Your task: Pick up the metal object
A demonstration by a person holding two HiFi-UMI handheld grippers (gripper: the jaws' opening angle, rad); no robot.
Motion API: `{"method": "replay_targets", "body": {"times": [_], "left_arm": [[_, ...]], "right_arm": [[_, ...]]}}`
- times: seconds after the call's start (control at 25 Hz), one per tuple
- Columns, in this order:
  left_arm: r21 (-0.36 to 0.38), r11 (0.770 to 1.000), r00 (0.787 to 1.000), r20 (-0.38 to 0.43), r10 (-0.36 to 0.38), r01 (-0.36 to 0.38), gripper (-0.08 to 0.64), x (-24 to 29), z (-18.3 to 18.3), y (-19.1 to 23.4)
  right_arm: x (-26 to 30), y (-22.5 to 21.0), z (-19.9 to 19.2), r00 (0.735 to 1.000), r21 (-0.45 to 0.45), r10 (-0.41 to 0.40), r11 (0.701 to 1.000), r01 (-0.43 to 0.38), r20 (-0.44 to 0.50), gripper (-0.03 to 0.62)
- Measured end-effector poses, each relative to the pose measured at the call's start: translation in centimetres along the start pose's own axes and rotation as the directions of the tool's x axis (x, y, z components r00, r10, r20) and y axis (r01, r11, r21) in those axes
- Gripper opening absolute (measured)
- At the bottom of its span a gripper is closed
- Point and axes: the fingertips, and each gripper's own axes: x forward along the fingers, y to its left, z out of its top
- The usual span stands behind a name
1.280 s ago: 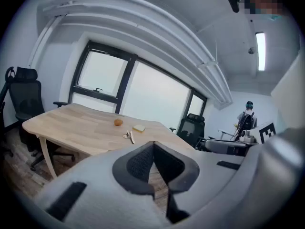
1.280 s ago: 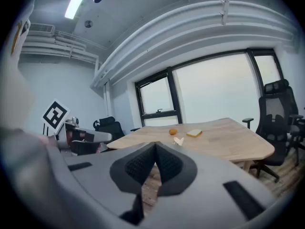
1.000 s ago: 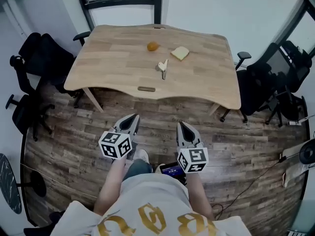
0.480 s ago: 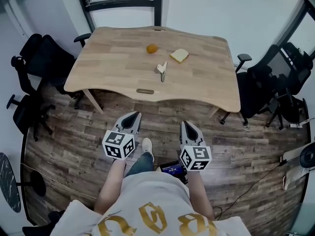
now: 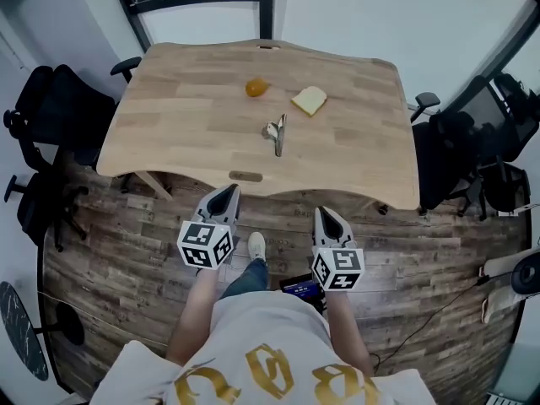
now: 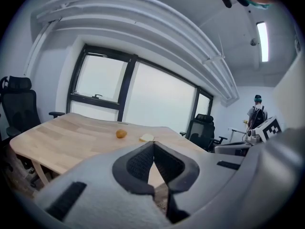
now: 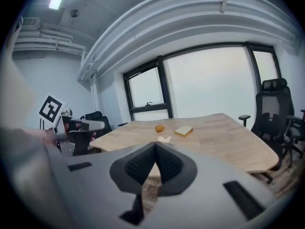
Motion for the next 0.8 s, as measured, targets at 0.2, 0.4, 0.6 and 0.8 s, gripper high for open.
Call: {"method": "replay_targets", "body": {"times": [0.2,0.4,0.6,0.8], "left_arm": [[-0.015,0.999,0.999,-0.031,-0.044,0.043,0.018,6.8,2.1,3.6],[-0.013,0.995,0.993,-0.064,-0.098,0.097,0.018,12.5,3.1,7.2],[-0.026,0.989,0.987,-0.055,-0.149,0.148,0.018,16.5,4.1,9.2],[-0.065,0.981,0.981,-0.046,-0.186,0.183,0.018,18.3,4.6,9.5]], "right_arm": [[6.5,-2.2,2.9,0.999,0.006,-0.033,0.999,0.033,-0.018,0.011],[11.7,-3.5,4.4,0.996,0.009,-0.08,0.997,0.08,-0.038,0.011],[14.9,-4.3,5.1,0.991,0.004,-0.125,0.992,0.126,-0.049,0.011],[15.7,-4.3,6.2,0.992,0.068,-0.122,0.99,0.124,-0.027,0.011]]}}
